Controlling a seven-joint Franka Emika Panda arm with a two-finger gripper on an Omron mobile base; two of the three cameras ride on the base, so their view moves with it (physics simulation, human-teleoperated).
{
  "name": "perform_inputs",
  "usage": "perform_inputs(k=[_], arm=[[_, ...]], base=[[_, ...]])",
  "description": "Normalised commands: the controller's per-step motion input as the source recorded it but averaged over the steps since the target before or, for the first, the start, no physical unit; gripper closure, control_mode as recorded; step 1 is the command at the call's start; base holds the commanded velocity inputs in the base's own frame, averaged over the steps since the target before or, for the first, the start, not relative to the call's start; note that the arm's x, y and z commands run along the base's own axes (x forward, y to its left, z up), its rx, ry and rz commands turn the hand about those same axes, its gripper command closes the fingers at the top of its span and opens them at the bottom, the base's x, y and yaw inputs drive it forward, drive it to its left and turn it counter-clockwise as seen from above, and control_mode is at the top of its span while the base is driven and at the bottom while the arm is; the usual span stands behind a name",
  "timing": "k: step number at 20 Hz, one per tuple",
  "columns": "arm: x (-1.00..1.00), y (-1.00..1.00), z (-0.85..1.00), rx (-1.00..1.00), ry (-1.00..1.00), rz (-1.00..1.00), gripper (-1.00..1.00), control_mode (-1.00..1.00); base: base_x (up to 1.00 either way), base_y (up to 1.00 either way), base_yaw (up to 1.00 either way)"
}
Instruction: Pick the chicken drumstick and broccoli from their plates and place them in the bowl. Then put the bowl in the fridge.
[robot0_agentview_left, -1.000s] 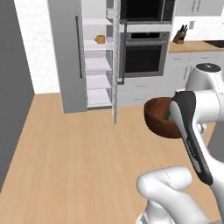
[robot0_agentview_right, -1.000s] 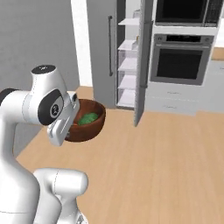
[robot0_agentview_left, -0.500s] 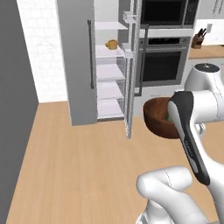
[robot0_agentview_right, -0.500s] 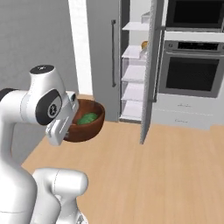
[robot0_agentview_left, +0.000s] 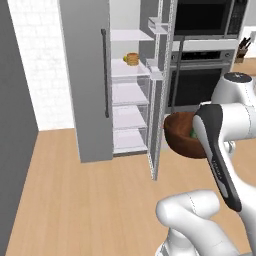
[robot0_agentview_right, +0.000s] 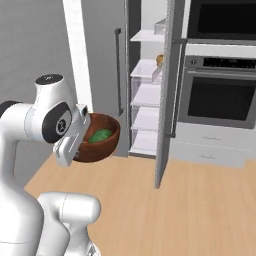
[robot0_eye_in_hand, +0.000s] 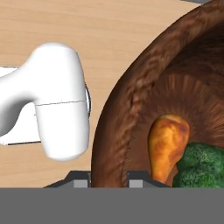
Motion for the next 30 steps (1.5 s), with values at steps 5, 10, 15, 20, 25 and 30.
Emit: perform_inputs(k=[5, 10, 15, 20, 25, 30], arm=[[0.0, 0.0, 0.0, 0.0, 0.0, 0.0, 1.0, 1.0], [0.0, 0.0, 0.0, 0.0, 0.0, 0.0, 1.0, 1.0], [0.0, 0.0, 0.0, 0.0, 0.0, 0.0, 1.0, 1.0], [0.0, 0.0, 0.0, 0.0, 0.0, 0.0, 1.0, 1.0], [0.0, 0.0, 0.0, 0.0, 0.0, 0.0, 1.0, 1.0], [0.0, 0.0, 0.0, 0.0, 0.0, 0.0, 1.0, 1.0]], base=[[0.87, -0.2, -0.03], [0.73, 0.14, 0.06], [0.84, 0.49, 0.12], [0.96, 0.48, 0.07], [0.95, 0.12, 0.01], [0.83, -0.17, -0.03]])
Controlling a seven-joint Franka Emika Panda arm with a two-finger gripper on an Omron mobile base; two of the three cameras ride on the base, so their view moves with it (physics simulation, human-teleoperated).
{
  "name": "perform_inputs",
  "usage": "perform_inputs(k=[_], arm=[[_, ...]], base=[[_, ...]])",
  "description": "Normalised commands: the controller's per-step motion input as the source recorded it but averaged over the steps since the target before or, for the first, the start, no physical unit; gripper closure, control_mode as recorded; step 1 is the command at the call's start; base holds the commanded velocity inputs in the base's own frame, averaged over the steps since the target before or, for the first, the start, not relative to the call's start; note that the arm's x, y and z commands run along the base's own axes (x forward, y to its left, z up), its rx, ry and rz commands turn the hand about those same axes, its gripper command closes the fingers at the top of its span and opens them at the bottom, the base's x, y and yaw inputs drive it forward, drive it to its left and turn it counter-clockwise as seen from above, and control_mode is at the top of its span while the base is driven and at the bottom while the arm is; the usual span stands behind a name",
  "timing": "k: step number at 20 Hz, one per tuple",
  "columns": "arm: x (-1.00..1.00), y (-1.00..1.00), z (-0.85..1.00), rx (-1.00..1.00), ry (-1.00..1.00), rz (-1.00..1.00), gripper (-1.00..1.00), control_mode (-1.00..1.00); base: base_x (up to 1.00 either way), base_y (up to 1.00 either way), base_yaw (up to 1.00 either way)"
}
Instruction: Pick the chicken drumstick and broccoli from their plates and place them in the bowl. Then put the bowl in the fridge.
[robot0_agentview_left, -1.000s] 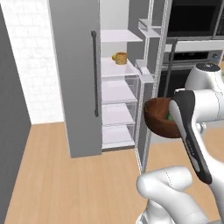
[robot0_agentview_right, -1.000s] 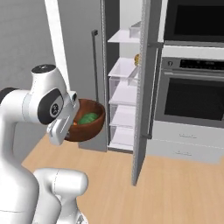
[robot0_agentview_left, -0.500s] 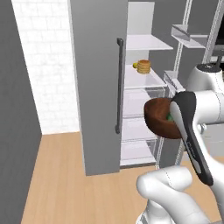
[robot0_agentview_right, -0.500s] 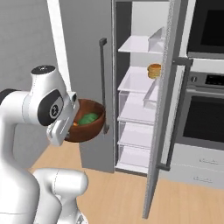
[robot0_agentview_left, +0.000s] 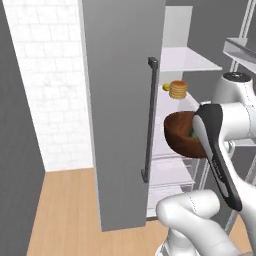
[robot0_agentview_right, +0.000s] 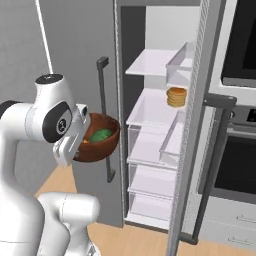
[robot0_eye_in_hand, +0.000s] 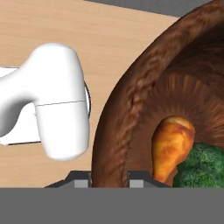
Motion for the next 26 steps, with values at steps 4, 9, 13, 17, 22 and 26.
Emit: perform_inputs(k=[4, 9, 13, 17, 22, 26], arm=[[0.0, 0.0, 0.0, 0.0, 0.0, 0.0, 1.0, 1.0], [0.0, 0.0, 0.0, 0.0, 0.0, 0.0, 1.0, 1.0], [0.0, 0.0, 0.0, 0.0, 0.0, 0.0, 1.0, 1.0], [0.0, 0.0, 0.0, 0.0, 0.0, 0.0, 1.0, 1.0], [0.0, 0.0, 0.0, 0.0, 0.0, 0.0, 1.0, 1.0], [0.0, 0.0, 0.0, 0.0, 0.0, 0.0, 1.0, 1.0]], base=[[0.82, -0.32, -0.07], [0.39, -0.54, -0.12], [0.36, -0.35, -0.15], [0.51, 0.03, -0.05], [0.56, -0.05, -0.11], [0.47, -0.17, -0.13]])
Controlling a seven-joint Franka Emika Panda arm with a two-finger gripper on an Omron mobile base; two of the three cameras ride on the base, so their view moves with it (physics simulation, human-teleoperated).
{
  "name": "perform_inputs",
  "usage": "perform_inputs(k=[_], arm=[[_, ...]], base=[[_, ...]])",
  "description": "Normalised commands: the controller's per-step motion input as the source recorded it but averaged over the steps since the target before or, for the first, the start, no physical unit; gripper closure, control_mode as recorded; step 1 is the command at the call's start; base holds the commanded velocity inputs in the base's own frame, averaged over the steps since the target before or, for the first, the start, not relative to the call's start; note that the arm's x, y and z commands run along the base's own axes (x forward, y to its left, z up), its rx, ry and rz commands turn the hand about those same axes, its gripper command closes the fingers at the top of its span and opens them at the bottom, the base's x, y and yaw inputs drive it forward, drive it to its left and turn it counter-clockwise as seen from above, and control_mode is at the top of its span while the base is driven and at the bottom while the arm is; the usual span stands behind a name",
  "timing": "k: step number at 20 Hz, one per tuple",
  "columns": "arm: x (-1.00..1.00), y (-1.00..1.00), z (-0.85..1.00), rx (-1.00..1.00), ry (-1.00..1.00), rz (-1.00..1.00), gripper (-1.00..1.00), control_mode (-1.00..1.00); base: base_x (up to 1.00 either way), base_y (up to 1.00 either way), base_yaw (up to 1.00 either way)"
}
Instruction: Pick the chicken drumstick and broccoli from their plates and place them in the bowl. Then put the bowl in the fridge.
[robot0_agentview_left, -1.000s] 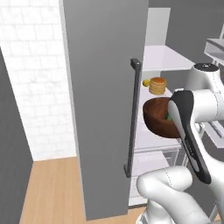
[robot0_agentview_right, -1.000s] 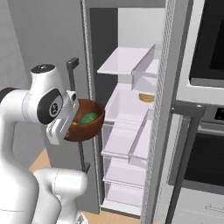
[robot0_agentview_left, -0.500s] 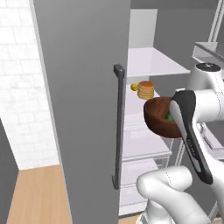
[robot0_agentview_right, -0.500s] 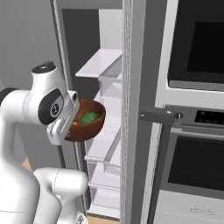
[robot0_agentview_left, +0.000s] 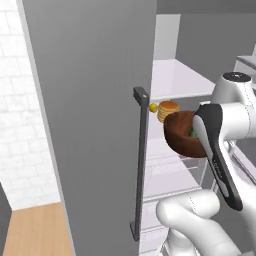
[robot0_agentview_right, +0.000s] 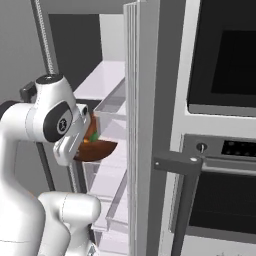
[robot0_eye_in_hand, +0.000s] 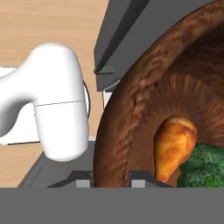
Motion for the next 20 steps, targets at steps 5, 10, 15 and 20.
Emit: perform_inputs(k=[5, 10, 15, 20], arm=[[0.0, 0.0, 0.0, 0.0, 0.0, 0.0, 1.0, 1.0], [0.0, 0.0, 0.0, 0.0, 0.0, 0.0, 1.0, 1.0], [0.0, 0.0, 0.0, 0.0, 0.0, 0.0, 1.0, 1.0], [0.0, 0.0, 0.0, 0.0, 0.0, 0.0, 1.0, 1.0]], base=[[0.36, -0.17, -0.22], [0.37, -0.2, -0.09], [0.45, -0.03, 0.0], [0.2, 0.0, 0.0]])
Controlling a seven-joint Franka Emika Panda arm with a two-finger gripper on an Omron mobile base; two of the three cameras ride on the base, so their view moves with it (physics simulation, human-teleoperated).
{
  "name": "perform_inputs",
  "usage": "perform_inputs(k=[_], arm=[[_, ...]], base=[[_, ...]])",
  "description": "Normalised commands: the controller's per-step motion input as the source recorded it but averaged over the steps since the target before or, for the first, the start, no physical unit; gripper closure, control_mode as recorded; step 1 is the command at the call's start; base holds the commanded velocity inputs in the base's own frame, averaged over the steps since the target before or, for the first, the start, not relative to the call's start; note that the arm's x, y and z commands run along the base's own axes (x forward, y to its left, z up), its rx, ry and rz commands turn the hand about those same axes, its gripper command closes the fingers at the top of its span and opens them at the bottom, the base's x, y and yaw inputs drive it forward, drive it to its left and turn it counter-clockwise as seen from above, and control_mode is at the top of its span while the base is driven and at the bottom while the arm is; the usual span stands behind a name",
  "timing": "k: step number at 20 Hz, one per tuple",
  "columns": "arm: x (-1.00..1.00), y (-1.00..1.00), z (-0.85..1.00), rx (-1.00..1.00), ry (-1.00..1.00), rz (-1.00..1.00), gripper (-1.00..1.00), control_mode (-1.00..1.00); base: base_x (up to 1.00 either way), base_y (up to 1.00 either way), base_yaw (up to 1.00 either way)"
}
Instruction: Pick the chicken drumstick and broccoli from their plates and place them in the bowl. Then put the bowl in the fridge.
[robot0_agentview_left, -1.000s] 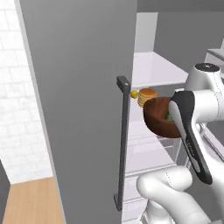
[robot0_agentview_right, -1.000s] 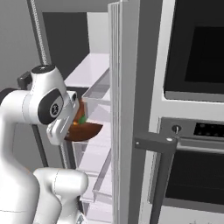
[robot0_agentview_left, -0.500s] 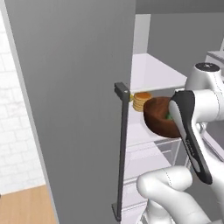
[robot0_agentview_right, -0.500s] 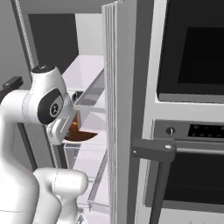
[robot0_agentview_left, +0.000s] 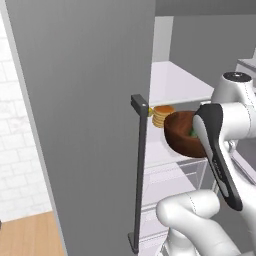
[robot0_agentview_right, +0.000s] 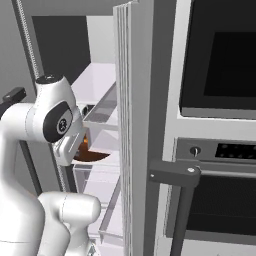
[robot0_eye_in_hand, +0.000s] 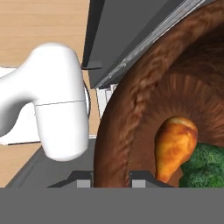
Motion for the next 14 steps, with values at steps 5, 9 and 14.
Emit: perform_inputs(k=[5, 9, 14], arm=[[-0.4, 0.0, 0.2, 0.0, -0.17, 0.0, 1.0, -1.0], [-0.55, 0.0, 0.71, 0.0, -0.55, 0.01, 1.0, -1.0], [0.35, 0.0, 0.57, 0.01, -0.32, 0.0, 1.0, -1.0]], base=[[0.0, 0.0, 0.0], [0.0, 0.0, 0.0], [0.0, 0.0, 0.0]])
